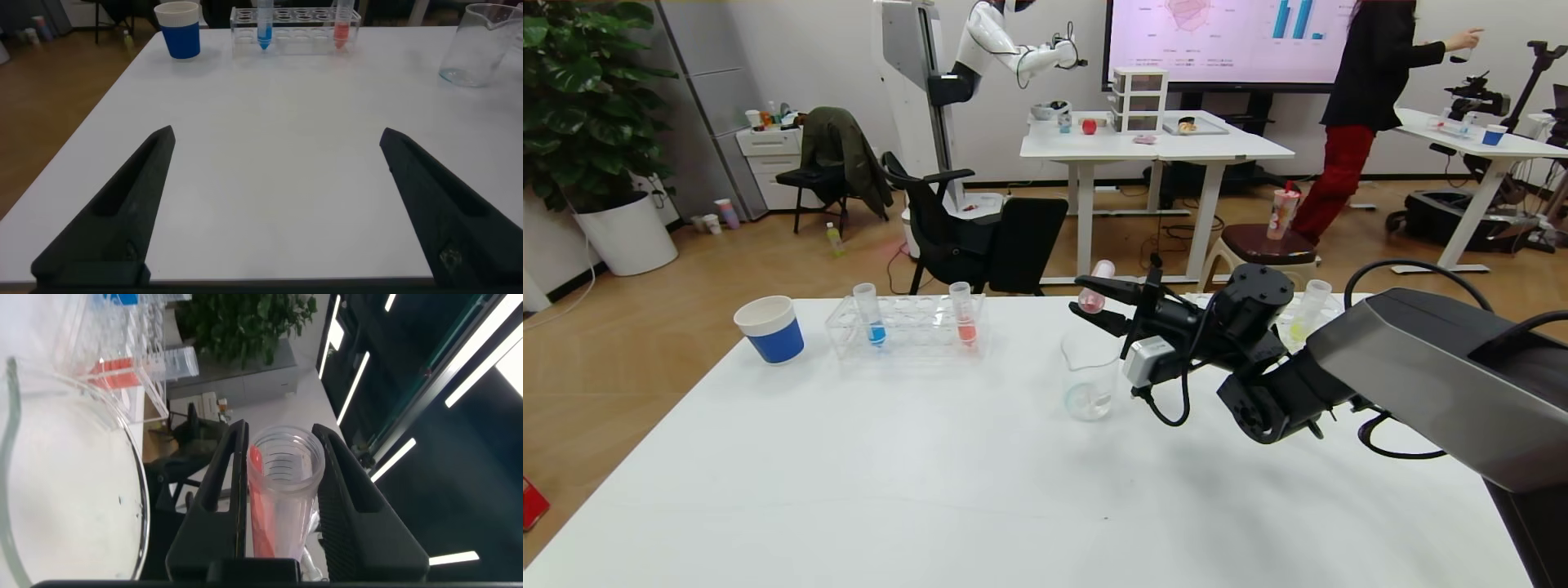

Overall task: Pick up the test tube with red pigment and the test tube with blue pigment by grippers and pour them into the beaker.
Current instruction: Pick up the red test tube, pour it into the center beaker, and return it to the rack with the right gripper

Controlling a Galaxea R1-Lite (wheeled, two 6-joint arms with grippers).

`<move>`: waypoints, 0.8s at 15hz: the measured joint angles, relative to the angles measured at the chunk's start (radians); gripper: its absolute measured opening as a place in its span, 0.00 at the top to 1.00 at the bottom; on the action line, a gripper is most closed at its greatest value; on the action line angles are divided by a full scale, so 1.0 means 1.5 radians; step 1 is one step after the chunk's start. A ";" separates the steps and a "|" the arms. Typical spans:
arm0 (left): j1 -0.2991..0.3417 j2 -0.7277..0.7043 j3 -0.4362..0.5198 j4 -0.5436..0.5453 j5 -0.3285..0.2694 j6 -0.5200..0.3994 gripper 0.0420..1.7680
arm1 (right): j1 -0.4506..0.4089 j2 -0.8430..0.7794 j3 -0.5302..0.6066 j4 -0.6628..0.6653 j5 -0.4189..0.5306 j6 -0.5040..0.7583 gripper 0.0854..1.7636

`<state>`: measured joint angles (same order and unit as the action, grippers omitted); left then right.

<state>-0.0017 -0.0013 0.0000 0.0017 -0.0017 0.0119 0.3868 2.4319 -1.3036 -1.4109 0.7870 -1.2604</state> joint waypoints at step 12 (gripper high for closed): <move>0.000 0.000 0.000 0.000 0.000 0.000 0.01 | -0.021 0.016 -0.014 0.006 0.016 -0.087 0.74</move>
<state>-0.0013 -0.0013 0.0000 0.0017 -0.0019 0.0123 0.3549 2.4560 -1.3245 -1.4019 0.8111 -1.3906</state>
